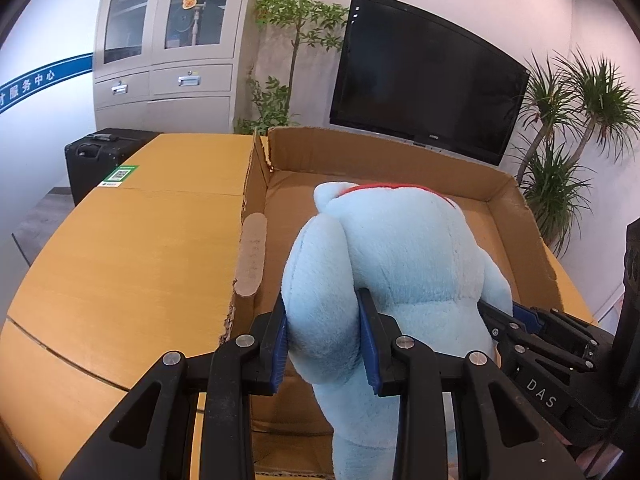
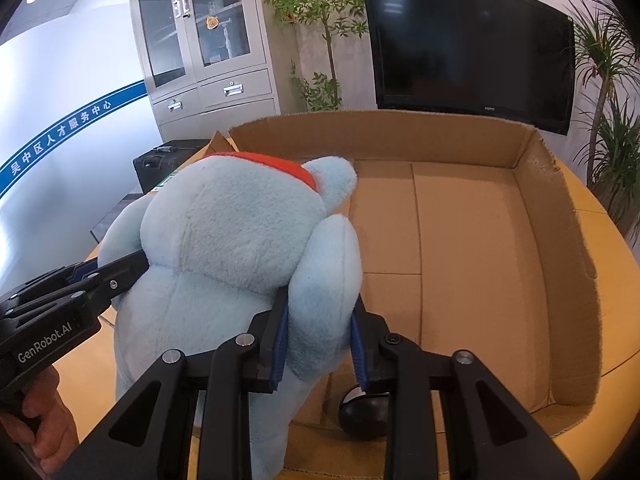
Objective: Organize objects
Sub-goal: 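Lift the plush toy with the left gripper and carry it into the box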
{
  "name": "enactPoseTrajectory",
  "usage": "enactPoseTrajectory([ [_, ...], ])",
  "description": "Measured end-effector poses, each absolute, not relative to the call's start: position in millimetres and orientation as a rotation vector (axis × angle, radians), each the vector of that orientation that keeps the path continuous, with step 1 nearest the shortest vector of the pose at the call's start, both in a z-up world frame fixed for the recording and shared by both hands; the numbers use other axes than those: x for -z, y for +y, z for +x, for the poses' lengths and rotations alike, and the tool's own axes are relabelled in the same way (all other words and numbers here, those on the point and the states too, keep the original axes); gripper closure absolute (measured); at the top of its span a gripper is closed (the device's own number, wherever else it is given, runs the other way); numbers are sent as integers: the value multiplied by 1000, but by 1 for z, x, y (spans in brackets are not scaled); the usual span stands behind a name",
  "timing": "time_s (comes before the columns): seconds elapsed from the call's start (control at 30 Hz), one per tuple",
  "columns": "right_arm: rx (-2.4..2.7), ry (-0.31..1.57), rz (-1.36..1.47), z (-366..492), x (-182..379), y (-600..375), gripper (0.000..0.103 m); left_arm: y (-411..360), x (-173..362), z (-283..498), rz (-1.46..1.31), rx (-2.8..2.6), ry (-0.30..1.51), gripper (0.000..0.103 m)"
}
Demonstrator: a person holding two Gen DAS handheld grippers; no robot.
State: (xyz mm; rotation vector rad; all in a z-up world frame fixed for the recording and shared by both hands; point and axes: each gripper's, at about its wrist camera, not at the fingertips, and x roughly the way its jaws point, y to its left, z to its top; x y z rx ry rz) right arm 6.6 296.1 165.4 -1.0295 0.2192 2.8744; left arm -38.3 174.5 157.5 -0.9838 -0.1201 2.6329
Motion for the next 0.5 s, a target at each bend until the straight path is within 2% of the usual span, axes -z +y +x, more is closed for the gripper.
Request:
enactPoseTrajectory([
  [0.5, -2859, 197, -1085, -10, -139, 295, 79, 179, -125, -62, -1078, -2638, -129, 74],
])
